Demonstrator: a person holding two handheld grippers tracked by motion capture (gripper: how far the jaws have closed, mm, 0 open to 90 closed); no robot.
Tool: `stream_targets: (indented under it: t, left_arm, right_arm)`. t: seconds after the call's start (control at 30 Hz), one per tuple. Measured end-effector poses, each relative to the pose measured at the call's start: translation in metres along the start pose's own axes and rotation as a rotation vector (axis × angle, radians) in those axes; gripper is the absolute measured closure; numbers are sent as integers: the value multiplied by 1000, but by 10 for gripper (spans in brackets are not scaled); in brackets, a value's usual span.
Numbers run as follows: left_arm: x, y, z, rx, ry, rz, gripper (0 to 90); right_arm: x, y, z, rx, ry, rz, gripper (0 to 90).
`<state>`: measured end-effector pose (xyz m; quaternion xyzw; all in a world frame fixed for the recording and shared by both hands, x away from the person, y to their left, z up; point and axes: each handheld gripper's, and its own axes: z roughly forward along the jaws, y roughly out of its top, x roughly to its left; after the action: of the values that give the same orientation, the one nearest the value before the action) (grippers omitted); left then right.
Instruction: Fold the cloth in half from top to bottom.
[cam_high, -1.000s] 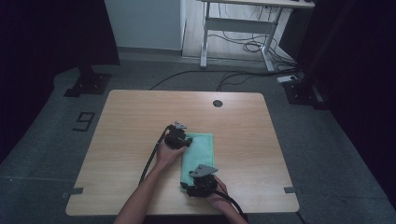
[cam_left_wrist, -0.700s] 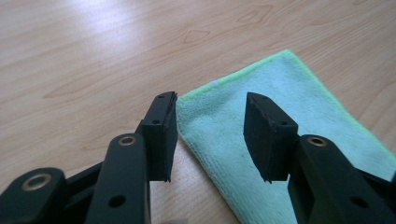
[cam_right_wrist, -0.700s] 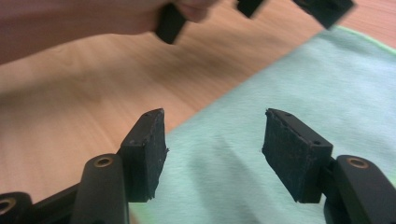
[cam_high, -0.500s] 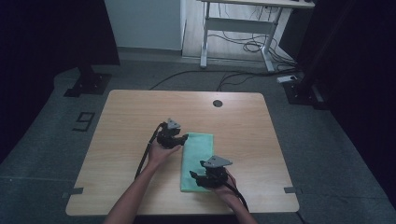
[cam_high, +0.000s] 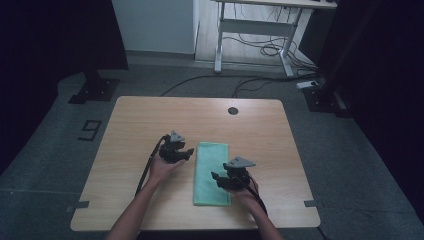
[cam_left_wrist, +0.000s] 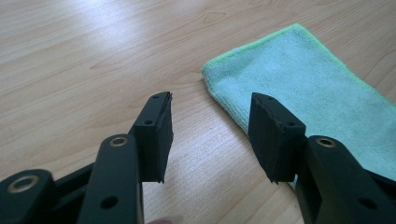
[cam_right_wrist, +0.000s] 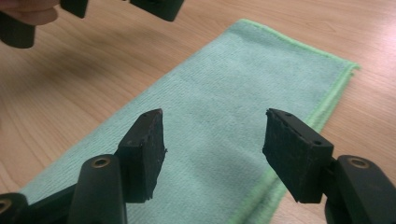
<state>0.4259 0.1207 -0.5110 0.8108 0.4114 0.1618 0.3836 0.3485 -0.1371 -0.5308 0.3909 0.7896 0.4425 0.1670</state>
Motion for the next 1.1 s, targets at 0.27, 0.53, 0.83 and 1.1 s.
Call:
stream_targets:
  t: [0.27, 0.53, 0.83, 1.1]
  left_arm:
    - [3, 3, -5, 11, 10, 10, 487]
    - [9, 7, 13, 25, -15, -54, 479]
    - [5, 19, 30, 31, -23, -57, 482]
    - [3, 22, 40, 47, -28, -49, 491]
  right_arm:
    - [-17, 9, -1, 21, -28, 31, 378]
    - [-34, 18, 7, 36, -64, 43, 382]
    - [-60, 24, 24, 18, -79, 103, 401]
    - [-76, 26, 35, 24, -84, 128, 418]
